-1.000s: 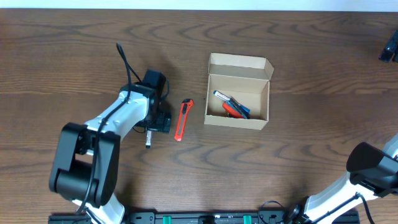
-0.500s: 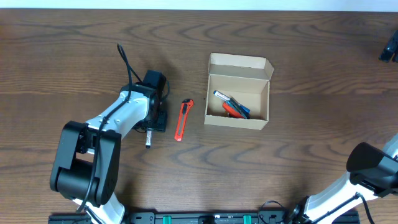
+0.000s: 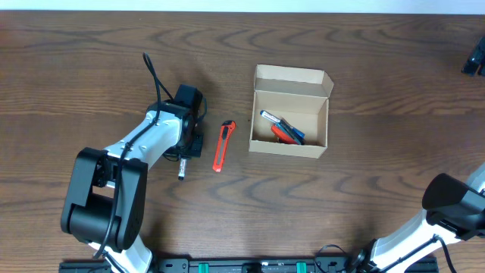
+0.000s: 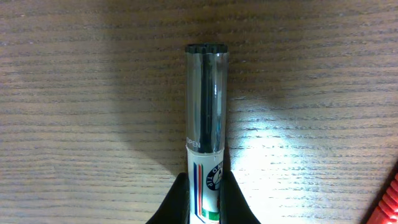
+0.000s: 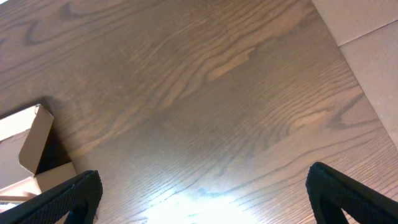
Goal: Pack container
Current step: 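Lower the left gripper and grasp the black-capped marker, then carry the marker into the box and release it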
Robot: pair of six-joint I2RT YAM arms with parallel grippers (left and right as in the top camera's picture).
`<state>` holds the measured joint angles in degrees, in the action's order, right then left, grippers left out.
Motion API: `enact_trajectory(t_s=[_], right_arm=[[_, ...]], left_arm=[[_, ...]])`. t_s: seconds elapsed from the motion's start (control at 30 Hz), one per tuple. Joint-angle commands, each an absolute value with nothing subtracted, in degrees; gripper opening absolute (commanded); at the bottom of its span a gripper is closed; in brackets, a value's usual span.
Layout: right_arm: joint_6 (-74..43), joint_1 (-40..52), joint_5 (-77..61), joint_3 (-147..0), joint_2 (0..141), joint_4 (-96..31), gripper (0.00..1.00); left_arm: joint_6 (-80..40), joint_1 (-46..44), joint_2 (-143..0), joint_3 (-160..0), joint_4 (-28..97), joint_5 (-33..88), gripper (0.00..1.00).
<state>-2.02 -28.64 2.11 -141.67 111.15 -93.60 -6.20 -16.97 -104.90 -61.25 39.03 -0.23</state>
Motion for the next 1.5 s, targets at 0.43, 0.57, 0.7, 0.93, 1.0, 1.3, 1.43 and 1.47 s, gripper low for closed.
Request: enact_trajectory(t_s=[0.43,0.57,0.7,0.93,1.0,1.3,1.43,1.47], right_arm=[[-2.7,-28.8,2.1,-142.4,109.8,-93.6,0.99],[-2.7,-28.8,2.1,-142.4,109.8,-93.6,0.99],[-2.7,-28.8,2.1,-142.4,109.8,-93.6,0.99],[-2.7,-28.8,2.1,-142.4,109.8,-93.6,0.99],[-2.7,-28.8,2.1,-142.4,109.8,-93.7,0.99],[-2.7,-28.8,2.1,-142.4,109.8,-93.6,0.99],[-2.7,-28.8,2.1,-142.4,109.8,-93.6,0.99],[-2.7,-28.8,2.1,-142.4,109.8,-93.6,0.99]], left_arm=[[-5.9,-18.6,-98.9,-85.8,56.1,14.8,0.06],[-5.6,-22.1,-99.0,-100.4,62.3,13.6,0.06],[-5.6,-27.0,-99.0,-109.0,63.5,13.5,0.06],[-7.6,-36.1,-102.5,-110.2,62.5,12.1,0.06],[-8.6,-37.3,-104.3,-110.4,61.9,12.2,0.06],[-10.3,-37.9,-110.3,-111.2,56.6,16.6,0.06],[-10.8,-38.2,-114.1,-113.7,57.7,16.6,0.06],[-10.7,-38.3,-115.5,-114.6,58.4,16.6,0.06]])
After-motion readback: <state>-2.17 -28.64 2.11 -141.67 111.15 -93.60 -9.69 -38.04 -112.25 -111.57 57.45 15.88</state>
